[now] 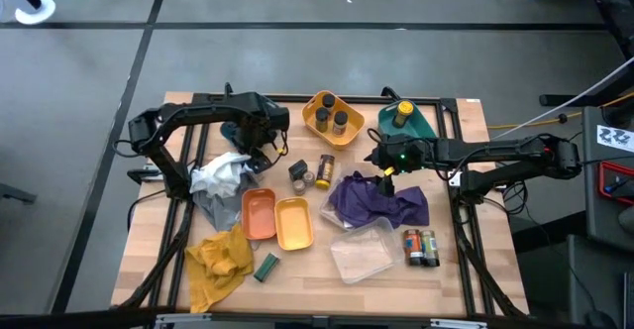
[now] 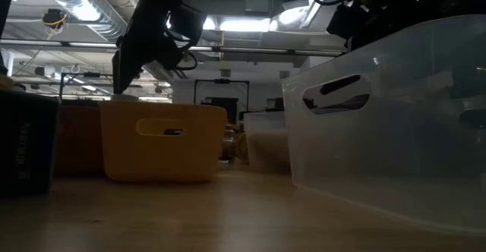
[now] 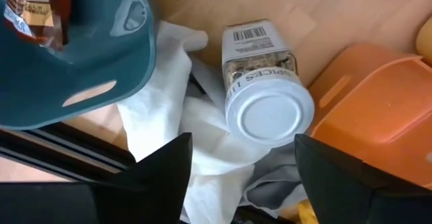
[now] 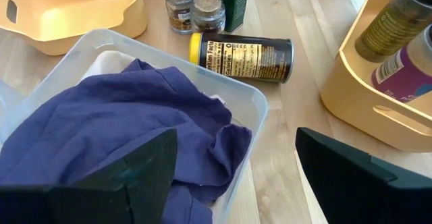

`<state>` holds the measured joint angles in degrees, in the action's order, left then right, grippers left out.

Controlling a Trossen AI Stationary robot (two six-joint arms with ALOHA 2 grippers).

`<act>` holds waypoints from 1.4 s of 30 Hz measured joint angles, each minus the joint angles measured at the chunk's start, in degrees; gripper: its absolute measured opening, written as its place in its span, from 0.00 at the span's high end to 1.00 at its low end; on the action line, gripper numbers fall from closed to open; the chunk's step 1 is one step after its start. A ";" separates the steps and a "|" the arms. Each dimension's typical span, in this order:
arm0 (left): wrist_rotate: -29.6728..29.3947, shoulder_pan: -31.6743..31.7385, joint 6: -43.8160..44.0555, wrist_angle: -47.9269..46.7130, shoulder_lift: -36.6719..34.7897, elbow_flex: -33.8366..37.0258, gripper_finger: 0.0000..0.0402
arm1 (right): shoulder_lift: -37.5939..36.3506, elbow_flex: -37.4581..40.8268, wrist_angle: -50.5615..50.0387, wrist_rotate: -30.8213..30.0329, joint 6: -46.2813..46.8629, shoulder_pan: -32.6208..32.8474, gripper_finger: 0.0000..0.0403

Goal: Sort spices by type
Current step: Put the white spice bottle into the orange bin

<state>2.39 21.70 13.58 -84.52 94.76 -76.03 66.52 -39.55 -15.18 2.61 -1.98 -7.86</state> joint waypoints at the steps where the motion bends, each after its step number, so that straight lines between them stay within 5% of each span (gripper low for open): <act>1: 0.02 -0.01 0.04 0.09 0.00 0.00 0.38 | 0.00 0.00 0.00 0.00 0.00 0.00 0.25; 42: 1.29 -0.03 2.86 6.19 0.04 2.35 0.36 | 0.00 0.00 0.00 0.00 -0.02 0.00 0.25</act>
<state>3.68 21.67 16.44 -78.33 94.80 -73.68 66.52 -39.55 -15.18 2.61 -2.00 -7.86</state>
